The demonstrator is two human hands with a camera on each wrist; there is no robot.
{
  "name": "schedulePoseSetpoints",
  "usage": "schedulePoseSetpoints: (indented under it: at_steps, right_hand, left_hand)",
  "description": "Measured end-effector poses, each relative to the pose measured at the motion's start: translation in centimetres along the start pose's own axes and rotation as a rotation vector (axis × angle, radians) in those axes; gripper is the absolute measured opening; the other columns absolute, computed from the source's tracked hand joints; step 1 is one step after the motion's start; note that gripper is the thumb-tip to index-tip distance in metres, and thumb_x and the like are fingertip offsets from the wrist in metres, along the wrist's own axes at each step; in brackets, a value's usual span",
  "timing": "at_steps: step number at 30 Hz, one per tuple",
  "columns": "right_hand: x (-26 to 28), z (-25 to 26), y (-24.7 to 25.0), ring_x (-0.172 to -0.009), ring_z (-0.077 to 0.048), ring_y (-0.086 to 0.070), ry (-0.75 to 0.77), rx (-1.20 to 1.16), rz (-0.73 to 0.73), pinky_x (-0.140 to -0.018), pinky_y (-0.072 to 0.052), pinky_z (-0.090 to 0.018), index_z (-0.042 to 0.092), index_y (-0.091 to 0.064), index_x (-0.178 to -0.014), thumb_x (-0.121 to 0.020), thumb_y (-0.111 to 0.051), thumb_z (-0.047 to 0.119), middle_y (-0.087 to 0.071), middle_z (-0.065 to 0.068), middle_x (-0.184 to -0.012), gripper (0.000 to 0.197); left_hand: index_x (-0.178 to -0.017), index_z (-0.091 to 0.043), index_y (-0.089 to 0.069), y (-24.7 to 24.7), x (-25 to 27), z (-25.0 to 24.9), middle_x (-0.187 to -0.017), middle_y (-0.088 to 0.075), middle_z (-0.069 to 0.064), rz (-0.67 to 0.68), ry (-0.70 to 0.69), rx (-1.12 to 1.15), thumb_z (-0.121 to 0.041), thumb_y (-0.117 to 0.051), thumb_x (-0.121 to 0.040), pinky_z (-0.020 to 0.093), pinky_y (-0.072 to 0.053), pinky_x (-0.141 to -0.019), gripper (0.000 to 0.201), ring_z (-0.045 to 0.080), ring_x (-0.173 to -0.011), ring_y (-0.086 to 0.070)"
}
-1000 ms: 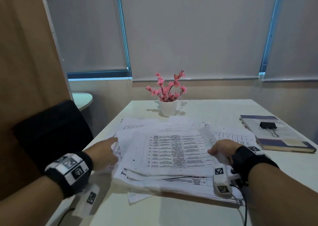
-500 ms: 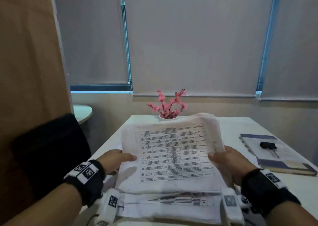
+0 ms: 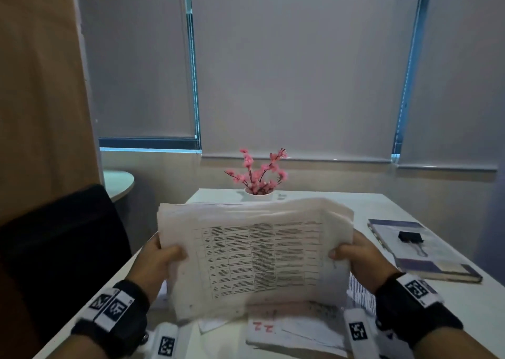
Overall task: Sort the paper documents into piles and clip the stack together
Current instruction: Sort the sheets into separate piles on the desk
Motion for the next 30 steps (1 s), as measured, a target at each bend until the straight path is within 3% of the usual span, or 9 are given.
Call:
schedulePoseSetpoints:
  at_steps: [3, 6, 9, 13, 16, 21, 24, 27, 30]
  right_hand:
    - [0.1, -0.1, -0.1, -0.087, -0.037, -0.068, -0.005, -0.044, -0.019, -0.073, -0.057, -0.049, -0.003, -0.062, -0.105, -0.050, -0.055, -0.003, -0.073, -0.019, -0.092, 0.055]
    - [-0.2, -0.8, -0.6, -0.096, -0.037, -0.068, -0.051, 0.123, 0.018, -0.086, -0.054, -0.055, 0.002, -0.064, -0.106, -0.049, -0.058, -0.001, -0.074, -0.015, -0.096, 0.057]
    - [0.1, -1.1, -1.1, -0.104, -0.029, -0.069, -0.133, 0.265, 0.130, -0.090, -0.054, -0.051, 0.009, -0.062, -0.116, -0.054, -0.062, 0.000, -0.074, -0.008, -0.107, 0.063]
    - [-0.3, 0.9, -0.4, -0.086, -0.040, -0.064, -0.015, -0.141, -0.064, -0.074, -0.053, -0.048, -0.001, -0.061, -0.107, -0.051, -0.053, -0.003, -0.068, -0.026, -0.095, 0.056]
    - [-0.5, 1.0, -0.7, -0.084, -0.042, -0.063, 0.007, -0.135, -0.182, -0.072, -0.052, -0.049, 0.000, -0.061, -0.099, -0.056, -0.050, -0.006, -0.067, -0.026, -0.090, 0.045]
    - [0.4, 0.4, -2.5, -0.094, -0.037, -0.068, -0.090, 0.184, -0.161, -0.072, -0.056, -0.045, 0.007, -0.062, -0.105, -0.072, -0.045, -0.022, -0.076, -0.009, -0.088, 0.047]
    - [0.8, 3.3, -2.5, -0.106, -0.021, -0.061, 0.210, 0.436, -0.315, -0.086, -0.054, -0.038, 0.024, -0.045, -0.131, -0.077, -0.058, -0.011, -0.057, -0.002, -0.128, 0.065]
    - [1.5, 6.3, -4.3, -0.136, -0.018, -0.033, 0.439, 1.040, -0.228, -0.110, -0.033, -0.039, 0.038, -0.015, -0.149, -0.078, -0.062, 0.017, -0.024, 0.006, -0.156, 0.088]
    - [1.2, 7.0, -6.1, -0.145, -0.027, -0.020, 0.180, 1.579, -0.062, -0.117, -0.022, -0.050, 0.040, -0.010, -0.150, -0.083, -0.049, 0.035, -0.015, 0.003, -0.162, 0.078]
  left_hand:
    - [-0.103, -0.002, -0.065, 0.3, -0.2, 0.3, -0.083, -0.078, 0.008, 0.006, 0.008, 0.033, -0.010, -0.065, -0.049, 0.039, -0.051, -0.070, 0.055, 0.030, -0.083, -0.069]
    - [-0.110, -0.003, -0.064, 0.3, 0.0, 0.3, -0.090, -0.077, 0.012, 0.031, 0.004, 0.040, -0.015, -0.069, -0.045, 0.043, -0.053, -0.072, 0.066, 0.033, -0.086, -0.070]
    - [-0.104, -0.001, -0.065, 0.1, 0.2, 0.7, -0.083, -0.077, 0.011, 0.032, 0.023, 0.045, -0.016, -0.070, -0.040, 0.042, -0.052, -0.071, 0.066, 0.034, -0.082, -0.070]
    - [-0.095, 0.001, -0.064, -0.2, 0.2, 0.6, -0.069, -0.075, 0.008, -0.010, 0.027, 0.090, -0.004, -0.054, -0.050, 0.038, -0.049, -0.067, 0.046, 0.033, -0.074, -0.066]
    - [-0.097, 0.000, -0.063, -0.3, 0.2, 0.5, -0.070, -0.076, 0.008, 0.000, 0.019, 0.115, -0.002, -0.057, -0.046, 0.038, -0.049, -0.067, 0.051, 0.032, -0.073, -0.067]
    - [-0.095, 0.003, -0.065, -0.6, 0.1, 0.6, -0.073, -0.076, 0.011, 0.022, 0.023, 0.093, -0.002, -0.058, -0.049, 0.040, -0.051, -0.068, 0.047, 0.033, -0.074, -0.070]
    - [-0.089, 0.002, -0.065, -0.7, 0.2, 0.4, -0.069, -0.076, 0.009, 0.009, 0.023, 0.079, -0.001, -0.055, -0.049, 0.040, -0.051, -0.070, 0.041, 0.034, -0.075, -0.067]
    - [-0.088, 0.002, -0.065, -0.5, 0.1, 0.4, -0.068, -0.075, 0.009, 0.005, 0.032, 0.091, -0.001, -0.054, -0.049, 0.040, -0.050, -0.071, 0.041, 0.036, -0.077, -0.065]
    - [-0.091, 0.002, -0.065, -0.4, 0.2, 0.5, -0.070, -0.075, 0.010, 0.013, 0.035, 0.083, -0.001, -0.053, -0.050, 0.042, -0.050, -0.073, 0.043, 0.038, -0.080, -0.065]
Point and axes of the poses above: each hand's wrist, its own x-axis away from the middle knuckle, its own y-axis out of the back of the hand, z = x × y, the point moved 2 cm from there along -x, towards the middle knuckle
